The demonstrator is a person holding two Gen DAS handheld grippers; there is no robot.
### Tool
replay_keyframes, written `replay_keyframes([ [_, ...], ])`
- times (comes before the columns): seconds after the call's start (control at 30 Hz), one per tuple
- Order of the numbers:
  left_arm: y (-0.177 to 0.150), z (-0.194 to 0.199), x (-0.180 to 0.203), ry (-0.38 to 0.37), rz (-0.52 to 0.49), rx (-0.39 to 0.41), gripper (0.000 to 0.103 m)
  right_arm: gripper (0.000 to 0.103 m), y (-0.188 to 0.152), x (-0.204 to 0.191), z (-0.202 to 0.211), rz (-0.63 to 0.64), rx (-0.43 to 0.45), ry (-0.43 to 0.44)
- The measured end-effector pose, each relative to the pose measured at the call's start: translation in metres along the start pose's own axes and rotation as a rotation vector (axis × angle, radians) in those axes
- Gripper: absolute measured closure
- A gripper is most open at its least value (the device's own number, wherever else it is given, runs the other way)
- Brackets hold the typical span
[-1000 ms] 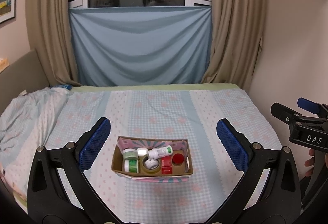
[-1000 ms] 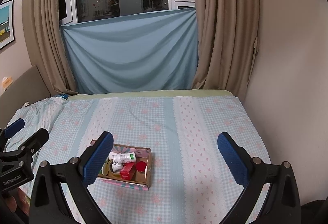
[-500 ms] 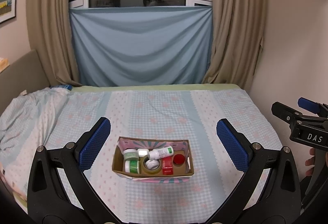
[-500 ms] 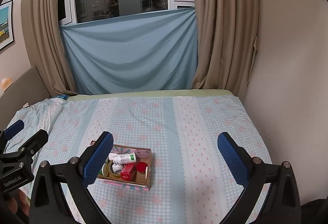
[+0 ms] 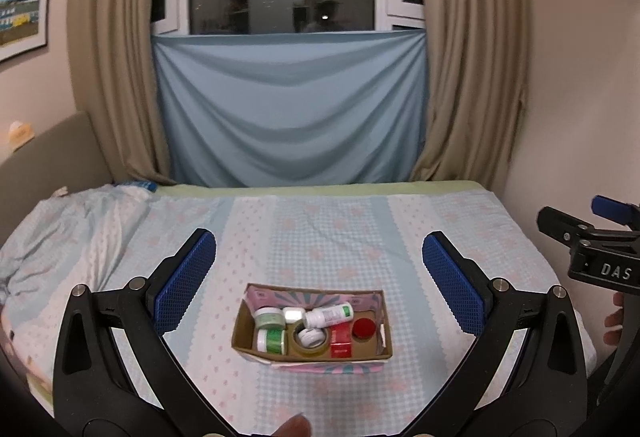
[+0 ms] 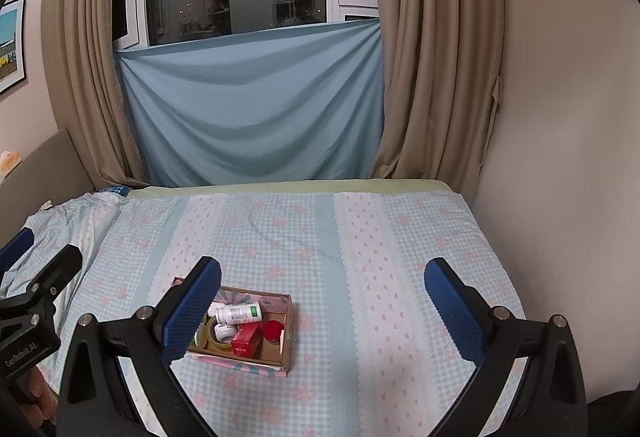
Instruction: Organize rigid objects
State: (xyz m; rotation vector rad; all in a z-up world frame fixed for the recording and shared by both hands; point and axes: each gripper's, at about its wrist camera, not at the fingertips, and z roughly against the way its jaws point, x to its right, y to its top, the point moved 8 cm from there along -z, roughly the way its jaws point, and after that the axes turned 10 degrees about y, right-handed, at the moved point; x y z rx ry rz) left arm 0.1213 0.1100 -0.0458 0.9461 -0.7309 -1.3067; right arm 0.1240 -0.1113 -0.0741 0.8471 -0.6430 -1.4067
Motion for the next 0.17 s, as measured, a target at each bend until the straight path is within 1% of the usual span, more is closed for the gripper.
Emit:
replay_keyframes([
  [0.17,-0.005,-0.011,-0.004,-0.033,0.018,-0.034,0.000,0.002,-0.002,-0.002,-0.007,-0.010,-0.013,-0.004],
])
